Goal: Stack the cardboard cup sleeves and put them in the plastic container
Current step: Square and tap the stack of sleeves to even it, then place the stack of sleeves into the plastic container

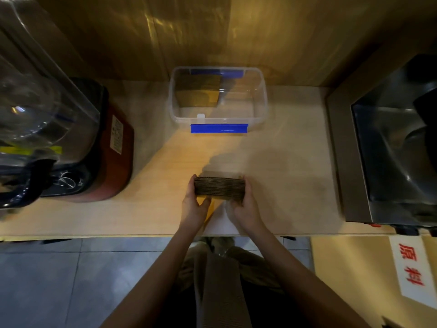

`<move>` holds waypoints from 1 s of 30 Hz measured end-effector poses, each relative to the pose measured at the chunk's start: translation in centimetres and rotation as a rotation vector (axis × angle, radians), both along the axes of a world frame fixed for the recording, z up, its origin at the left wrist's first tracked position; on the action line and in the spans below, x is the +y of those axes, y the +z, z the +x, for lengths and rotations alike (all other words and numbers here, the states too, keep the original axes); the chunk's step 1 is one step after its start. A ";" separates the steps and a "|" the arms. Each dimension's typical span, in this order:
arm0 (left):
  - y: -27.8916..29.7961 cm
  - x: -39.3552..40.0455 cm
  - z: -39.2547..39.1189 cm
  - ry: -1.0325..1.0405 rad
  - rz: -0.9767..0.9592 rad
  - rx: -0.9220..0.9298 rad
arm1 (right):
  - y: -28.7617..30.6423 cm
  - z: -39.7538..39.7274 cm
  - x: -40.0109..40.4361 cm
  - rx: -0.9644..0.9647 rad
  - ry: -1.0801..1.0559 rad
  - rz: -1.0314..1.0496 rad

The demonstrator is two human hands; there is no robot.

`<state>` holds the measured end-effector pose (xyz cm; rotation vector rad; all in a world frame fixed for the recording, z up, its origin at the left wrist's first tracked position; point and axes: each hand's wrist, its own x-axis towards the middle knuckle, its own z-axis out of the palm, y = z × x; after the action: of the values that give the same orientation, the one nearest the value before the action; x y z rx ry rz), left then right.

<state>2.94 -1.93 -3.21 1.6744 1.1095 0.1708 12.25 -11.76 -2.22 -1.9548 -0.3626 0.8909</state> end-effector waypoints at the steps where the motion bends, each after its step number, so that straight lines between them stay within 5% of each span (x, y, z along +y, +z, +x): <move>1: 0.0 0.1 0.1 0.003 0.001 0.003 | 0.0 0.0 0.1 -0.001 -0.005 -0.004; 21: 1.2 2.1 1.0 -0.016 0.056 0.094 | 1.3 2.2 0.1 -0.192 0.232 -0.187; 30: 6.8 9.0 3.7 -0.283 0.111 0.200 | 4.3 8.2 3.1 -0.103 0.354 -0.133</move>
<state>6.61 7.04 3.55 1.9611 1.0094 -0.1206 20.47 -8.68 2.11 -2.1000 -0.7431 1.0616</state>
